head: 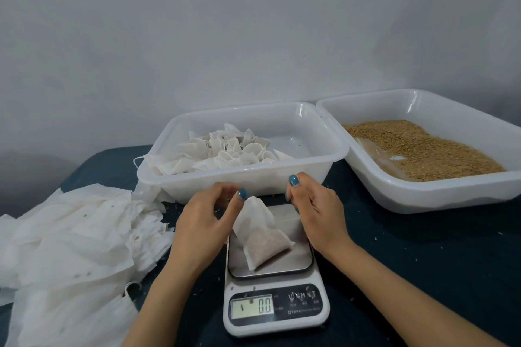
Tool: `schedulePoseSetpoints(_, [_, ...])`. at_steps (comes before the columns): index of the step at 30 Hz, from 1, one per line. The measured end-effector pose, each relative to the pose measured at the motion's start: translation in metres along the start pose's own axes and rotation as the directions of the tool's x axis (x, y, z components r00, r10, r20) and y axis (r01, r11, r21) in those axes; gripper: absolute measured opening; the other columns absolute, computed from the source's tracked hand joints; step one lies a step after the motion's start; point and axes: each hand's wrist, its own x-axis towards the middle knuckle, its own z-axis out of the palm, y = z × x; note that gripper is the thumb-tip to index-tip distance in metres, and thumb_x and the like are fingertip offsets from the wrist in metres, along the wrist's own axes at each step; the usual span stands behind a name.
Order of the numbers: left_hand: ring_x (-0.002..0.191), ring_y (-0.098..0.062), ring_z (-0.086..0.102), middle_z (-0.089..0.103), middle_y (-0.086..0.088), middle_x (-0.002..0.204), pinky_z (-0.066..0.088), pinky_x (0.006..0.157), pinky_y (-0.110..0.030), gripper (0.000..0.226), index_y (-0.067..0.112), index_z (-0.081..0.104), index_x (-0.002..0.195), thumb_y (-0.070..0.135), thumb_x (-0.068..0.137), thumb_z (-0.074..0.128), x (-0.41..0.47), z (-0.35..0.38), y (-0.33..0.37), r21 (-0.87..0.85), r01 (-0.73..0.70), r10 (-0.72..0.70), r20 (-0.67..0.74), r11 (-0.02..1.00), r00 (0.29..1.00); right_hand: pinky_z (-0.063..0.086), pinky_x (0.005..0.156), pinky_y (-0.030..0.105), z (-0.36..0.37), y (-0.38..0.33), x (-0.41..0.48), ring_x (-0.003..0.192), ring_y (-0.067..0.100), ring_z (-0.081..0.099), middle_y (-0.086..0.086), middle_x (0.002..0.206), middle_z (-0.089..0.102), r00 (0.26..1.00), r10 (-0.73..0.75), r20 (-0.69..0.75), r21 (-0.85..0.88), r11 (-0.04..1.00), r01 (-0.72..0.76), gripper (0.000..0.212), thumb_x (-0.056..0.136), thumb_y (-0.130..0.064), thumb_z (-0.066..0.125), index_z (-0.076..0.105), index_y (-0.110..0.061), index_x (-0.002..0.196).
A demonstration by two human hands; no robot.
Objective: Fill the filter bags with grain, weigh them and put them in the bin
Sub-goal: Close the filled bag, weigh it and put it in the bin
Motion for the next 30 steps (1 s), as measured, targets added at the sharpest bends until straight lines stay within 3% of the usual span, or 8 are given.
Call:
schedulePoseSetpoints(5, [0.091, 0.003, 0.063, 0.069, 0.023, 0.092, 0.053, 0.078, -0.03, 0.033, 0.049, 0.06, 0.094, 0.071, 0.082, 0.038, 0.001, -0.002, 0.001, -0.027, 0.025, -0.026, -0.037, 0.999, 0.999, 0.036, 0.052, 0.034, 0.001, 0.001, 0.0, 0.048, 0.01, 0.04, -0.006, 0.051, 0.044, 1.0, -0.012, -0.016, 0.014, 1.0, 0.012, 0.044, 0.094, -0.056, 0.03, 0.043, -0.031, 0.061])
schedulePoseSetpoints(13, [0.089, 0.007, 0.062, 0.068, 0.025, 0.09, 0.048, 0.072, -0.021, 0.035, 0.046, 0.061, 0.093, 0.072, 0.082, 0.039, 0.002, -0.003, 0.0, -0.008, 0.033, -0.033, -0.054, 0.999, 0.998, 0.038, 0.051, 0.037, 0.001, 0.003, 0.0, 0.048, 0.011, 0.041, -0.004, 0.052, 0.045, 1.0, -0.018, -0.01, 0.024, 1.0, 0.018, 0.044, 0.094, -0.055, 0.03, 0.043, -0.03, 0.061])
schedulePoseSetpoints(17, [0.088, 0.007, 0.061, 0.067, 0.025, 0.089, 0.044, 0.069, -0.018, 0.025, 0.048, 0.059, 0.091, 0.069, 0.088, 0.045, 0.001, -0.003, 0.0, 0.027, 0.037, -0.036, -0.056, 0.999, 0.998, 0.035, 0.051, 0.035, 0.001, 0.003, 0.0, 0.047, 0.01, 0.039, -0.006, 0.05, 0.043, 1.0, -0.014, 0.0, 0.028, 1.0, 0.014, 0.045, 0.094, -0.055, 0.031, 0.044, -0.028, 0.06])
schedulePoseSetpoints(21, [0.085, 0.001, 0.057, 0.062, 0.024, 0.086, 0.036, 0.065, -0.017, 0.016, 0.044, 0.057, 0.09, 0.055, 0.091, 0.047, 0.0, -0.001, 0.001, 0.133, 0.01, -0.011, 0.008, 0.991, 1.0, 0.034, 0.05, 0.032, 0.002, 0.003, 0.0, 0.047, 0.01, 0.039, -0.006, 0.051, 0.044, 1.0, -0.022, -0.004, 0.035, 0.999, 0.022, 0.043, 0.094, -0.053, 0.032, 0.043, -0.03, 0.06])
schedulePoseSetpoints(25, [0.089, -0.007, 0.049, 0.057, 0.02, 0.087, 0.033, 0.071, -0.019, 0.025, 0.03, 0.062, 0.092, 0.052, 0.094, 0.049, -0.004, 0.007, 0.006, 0.262, -0.099, 0.063, 0.143, 0.96, 0.988, 0.036, 0.05, 0.034, 0.002, 0.004, -0.001, 0.047, 0.012, 0.04, -0.003, 0.052, 0.046, 1.0, -0.027, 0.002, 0.029, 0.999, 0.027, 0.045, 0.094, -0.053, 0.034, 0.045, -0.025, 0.061])
schedulePoseSetpoints(27, [0.085, -0.005, 0.046, 0.053, 0.02, 0.084, 0.031, 0.068, -0.016, 0.022, 0.029, 0.057, 0.093, 0.051, 0.093, 0.052, -0.007, 0.01, 0.01, 0.266, -0.109, 0.068, 0.158, 0.958, 0.985, 0.036, 0.049, 0.035, 0.003, 0.004, -0.001, 0.047, 0.014, 0.042, -0.002, 0.052, 0.047, 0.999, -0.032, 0.008, 0.028, 0.999, 0.032, 0.046, 0.095, -0.053, 0.035, 0.047, -0.023, 0.061])
schedulePoseSetpoints(30, [0.08, -0.006, 0.05, 0.055, 0.014, 0.081, 0.038, 0.066, -0.024, 0.018, 0.031, 0.05, 0.092, 0.048, 0.093, 0.055, -0.008, 0.006, 0.011, 0.258, -0.095, 0.052, 0.17, 0.962, 0.984, 0.036, 0.049, 0.033, 0.002, 0.005, -0.001, 0.047, 0.012, 0.042, -0.004, 0.052, 0.047, 0.999, -0.033, 0.009, 0.035, 0.999, 0.033, 0.047, 0.095, -0.053, 0.035, 0.047, -0.023, 0.062])
